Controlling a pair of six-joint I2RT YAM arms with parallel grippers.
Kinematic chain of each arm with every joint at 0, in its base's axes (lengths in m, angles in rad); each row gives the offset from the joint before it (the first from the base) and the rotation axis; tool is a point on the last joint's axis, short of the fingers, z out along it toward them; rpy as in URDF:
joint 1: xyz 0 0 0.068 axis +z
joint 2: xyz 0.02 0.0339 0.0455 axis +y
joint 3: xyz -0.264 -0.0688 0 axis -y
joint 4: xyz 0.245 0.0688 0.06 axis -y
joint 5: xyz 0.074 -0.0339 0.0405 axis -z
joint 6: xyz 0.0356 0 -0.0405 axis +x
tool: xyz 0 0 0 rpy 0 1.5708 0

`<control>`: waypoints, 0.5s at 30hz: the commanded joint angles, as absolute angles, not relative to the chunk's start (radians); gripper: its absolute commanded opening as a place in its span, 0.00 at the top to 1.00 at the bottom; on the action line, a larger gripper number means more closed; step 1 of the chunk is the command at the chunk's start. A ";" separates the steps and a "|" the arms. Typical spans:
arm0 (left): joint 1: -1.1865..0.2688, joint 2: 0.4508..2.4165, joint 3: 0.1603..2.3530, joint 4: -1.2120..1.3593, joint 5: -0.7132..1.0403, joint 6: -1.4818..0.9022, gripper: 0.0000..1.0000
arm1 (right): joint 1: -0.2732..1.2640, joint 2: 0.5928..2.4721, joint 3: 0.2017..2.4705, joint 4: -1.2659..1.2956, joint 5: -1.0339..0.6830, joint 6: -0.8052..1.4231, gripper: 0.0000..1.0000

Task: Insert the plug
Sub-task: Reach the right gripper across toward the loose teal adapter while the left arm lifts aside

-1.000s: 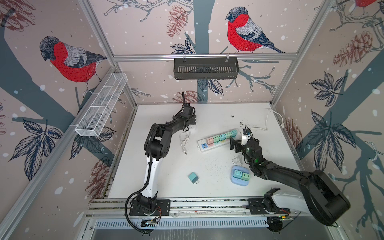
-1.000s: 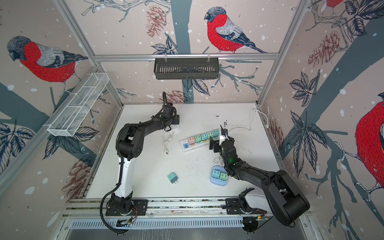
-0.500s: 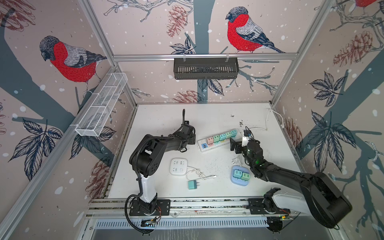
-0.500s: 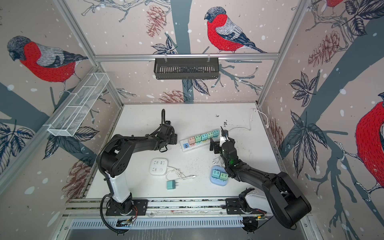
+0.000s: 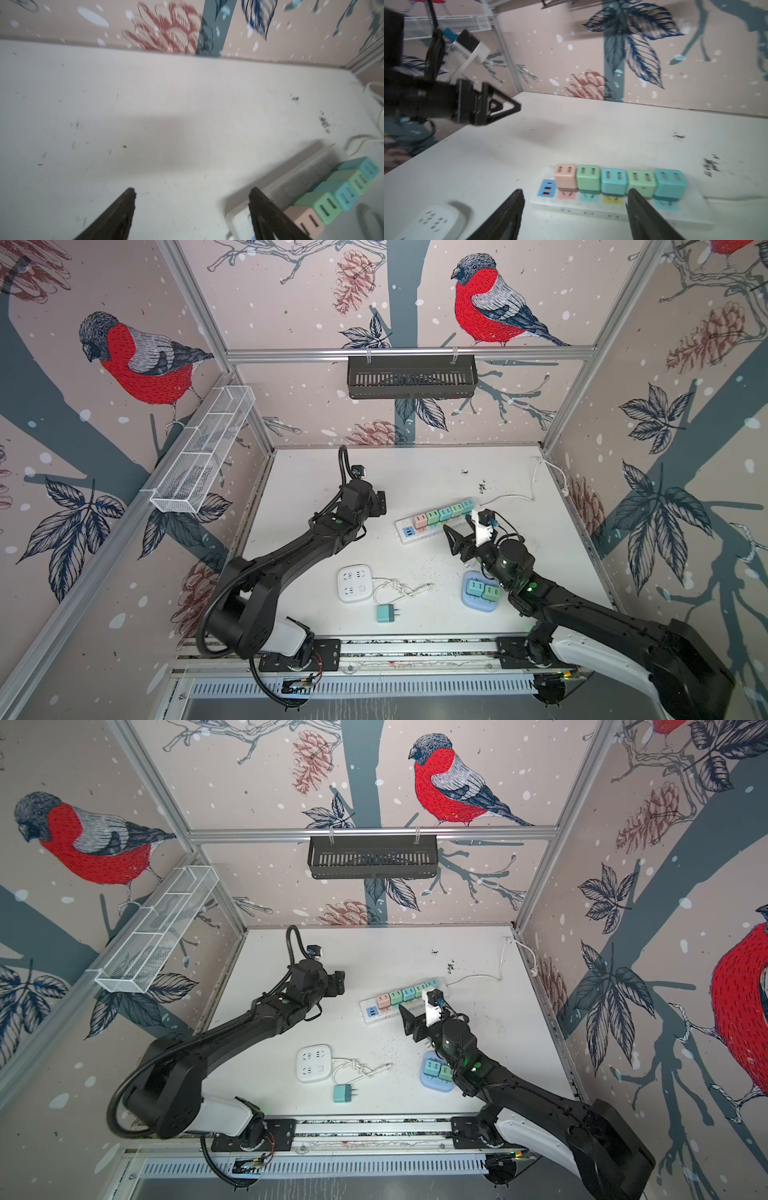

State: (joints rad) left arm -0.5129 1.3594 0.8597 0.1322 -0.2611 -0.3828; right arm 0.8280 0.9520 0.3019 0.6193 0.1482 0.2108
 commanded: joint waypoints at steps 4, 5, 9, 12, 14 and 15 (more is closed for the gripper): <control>-0.511 1.102 0.695 0.317 -0.327 -0.434 0.08 | 1.070 1.058 0.348 0.449 0.296 0.407 0.35; -0.512 1.073 0.674 0.310 -0.333 -0.428 0.08 | 1.107 1.080 0.353 0.422 0.307 0.442 0.37; -0.511 1.005 0.594 0.370 -0.373 -0.380 0.07 | 1.230 1.182 0.394 0.338 0.276 0.516 0.47; -0.512 0.971 0.627 0.292 -0.365 -0.409 0.07 | 1.294 1.275 0.457 0.231 0.278 0.571 0.53; -0.512 0.944 0.647 0.243 -0.328 -0.399 0.07 | 1.347 1.322 0.483 0.182 0.297 0.603 0.54; -0.512 0.927 0.644 0.235 -0.327 -0.399 0.07 | 1.362 1.332 0.485 0.172 0.299 0.616 0.54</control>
